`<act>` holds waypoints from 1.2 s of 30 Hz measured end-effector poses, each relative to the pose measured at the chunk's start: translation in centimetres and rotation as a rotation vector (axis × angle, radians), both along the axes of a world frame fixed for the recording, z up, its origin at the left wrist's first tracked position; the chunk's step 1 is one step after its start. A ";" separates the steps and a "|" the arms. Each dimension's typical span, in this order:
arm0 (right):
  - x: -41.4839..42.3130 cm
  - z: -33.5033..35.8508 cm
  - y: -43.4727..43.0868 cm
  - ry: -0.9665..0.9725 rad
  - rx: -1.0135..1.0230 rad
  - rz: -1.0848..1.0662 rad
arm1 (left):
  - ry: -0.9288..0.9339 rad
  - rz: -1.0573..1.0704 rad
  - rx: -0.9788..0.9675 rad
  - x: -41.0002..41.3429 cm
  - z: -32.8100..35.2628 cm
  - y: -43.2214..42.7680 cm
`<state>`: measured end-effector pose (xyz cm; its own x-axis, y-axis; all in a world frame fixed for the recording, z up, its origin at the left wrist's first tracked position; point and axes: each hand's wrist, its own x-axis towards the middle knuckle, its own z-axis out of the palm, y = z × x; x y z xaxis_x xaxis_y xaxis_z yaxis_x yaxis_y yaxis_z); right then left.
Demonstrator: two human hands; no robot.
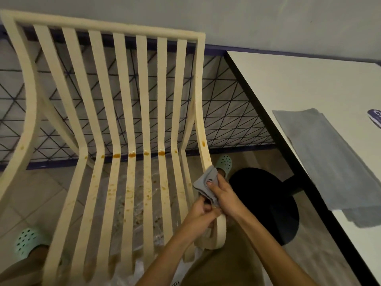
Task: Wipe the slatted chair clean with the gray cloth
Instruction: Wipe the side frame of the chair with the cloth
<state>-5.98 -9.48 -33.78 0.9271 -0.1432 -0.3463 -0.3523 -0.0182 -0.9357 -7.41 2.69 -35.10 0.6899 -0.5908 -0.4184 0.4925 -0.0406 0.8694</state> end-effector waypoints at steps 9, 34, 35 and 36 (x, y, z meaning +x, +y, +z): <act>3.7 1.1 -0.8 0.116 -0.409 -0.023 | -0.018 0.004 -0.033 0.8 0.8 -1.3; 2.5 1.0 1.5 0.049 -0.138 -0.102 | 0.040 0.116 0.025 -3.3 -0.6 -1.2; 2.2 0.9 1.4 0.048 -0.141 -0.079 | 0.041 0.136 0.026 -3.5 -0.5 -1.3; 1.9 0.8 1.2 0.049 -0.140 -0.057 | 0.049 0.151 0.028 -3.6 -0.5 -1.3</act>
